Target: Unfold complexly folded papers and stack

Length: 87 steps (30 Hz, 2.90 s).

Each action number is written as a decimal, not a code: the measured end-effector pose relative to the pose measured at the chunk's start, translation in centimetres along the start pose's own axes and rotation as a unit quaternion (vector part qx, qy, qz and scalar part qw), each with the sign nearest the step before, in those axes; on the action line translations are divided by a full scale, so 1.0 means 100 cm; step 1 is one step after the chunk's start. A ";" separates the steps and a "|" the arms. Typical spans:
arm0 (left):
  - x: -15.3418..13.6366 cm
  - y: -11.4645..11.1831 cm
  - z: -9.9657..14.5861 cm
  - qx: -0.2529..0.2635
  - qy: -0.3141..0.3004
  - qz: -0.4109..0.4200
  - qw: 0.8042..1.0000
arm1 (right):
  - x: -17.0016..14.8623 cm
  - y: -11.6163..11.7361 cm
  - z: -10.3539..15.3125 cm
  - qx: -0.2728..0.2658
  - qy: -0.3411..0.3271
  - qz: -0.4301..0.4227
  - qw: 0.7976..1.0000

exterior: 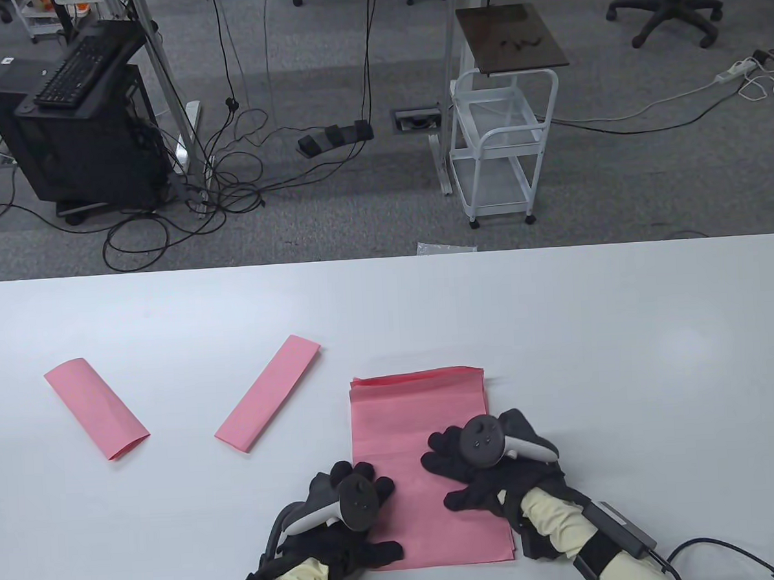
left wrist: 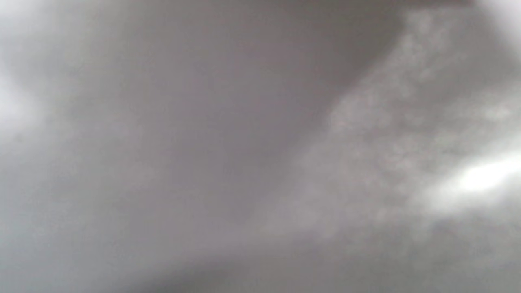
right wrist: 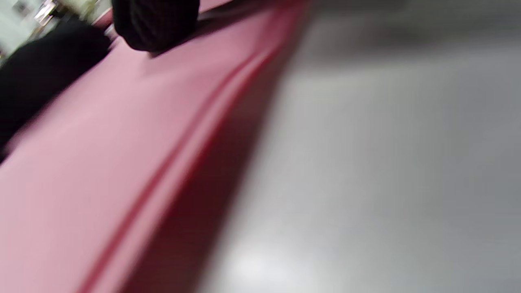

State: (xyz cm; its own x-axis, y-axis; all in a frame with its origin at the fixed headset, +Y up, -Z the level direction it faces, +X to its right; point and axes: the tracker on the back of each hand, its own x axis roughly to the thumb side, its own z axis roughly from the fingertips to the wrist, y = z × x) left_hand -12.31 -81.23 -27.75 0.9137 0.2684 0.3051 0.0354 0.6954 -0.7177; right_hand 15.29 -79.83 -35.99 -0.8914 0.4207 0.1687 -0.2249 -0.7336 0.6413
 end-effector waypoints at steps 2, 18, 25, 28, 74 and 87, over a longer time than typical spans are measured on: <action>0.000 0.000 0.000 0.001 0.001 -0.001 1.000 | -0.017 -0.010 -0.001 -0.014 0.028 -0.024 0.999; 0.000 0.000 0.000 -0.001 0.001 -0.001 1.000 | 0.050 0.011 -0.019 0.059 -0.057 0.107 0.991; 0.000 0.000 -0.001 0.001 0.000 0.000 1.000 | 0.021 -0.030 -0.056 0.021 0.026 0.013 0.999; -0.001 0.000 -0.001 0.001 -0.002 0.002 1.000 | -0.001 -0.045 -0.066 -0.006 0.068 -0.055 0.996; 0.057 0.001 -0.016 0.019 -0.044 -0.051 0.998 | 0.000 0.042 0.043 0.067 -0.024 0.032 0.997; -0.028 0.007 0.030 0.018 0.016 -0.004 1.000 | 0.000 0.042 0.044 0.066 -0.022 0.035 0.997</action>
State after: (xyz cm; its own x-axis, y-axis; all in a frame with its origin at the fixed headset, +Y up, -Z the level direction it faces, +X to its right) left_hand -16.03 -79.52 -27.23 0.9257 0.2426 0.2904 0.0280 0.7214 -0.6920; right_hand 16.02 -80.55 -30.05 -0.8844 0.3957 0.2476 -0.1061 -0.6871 0.7188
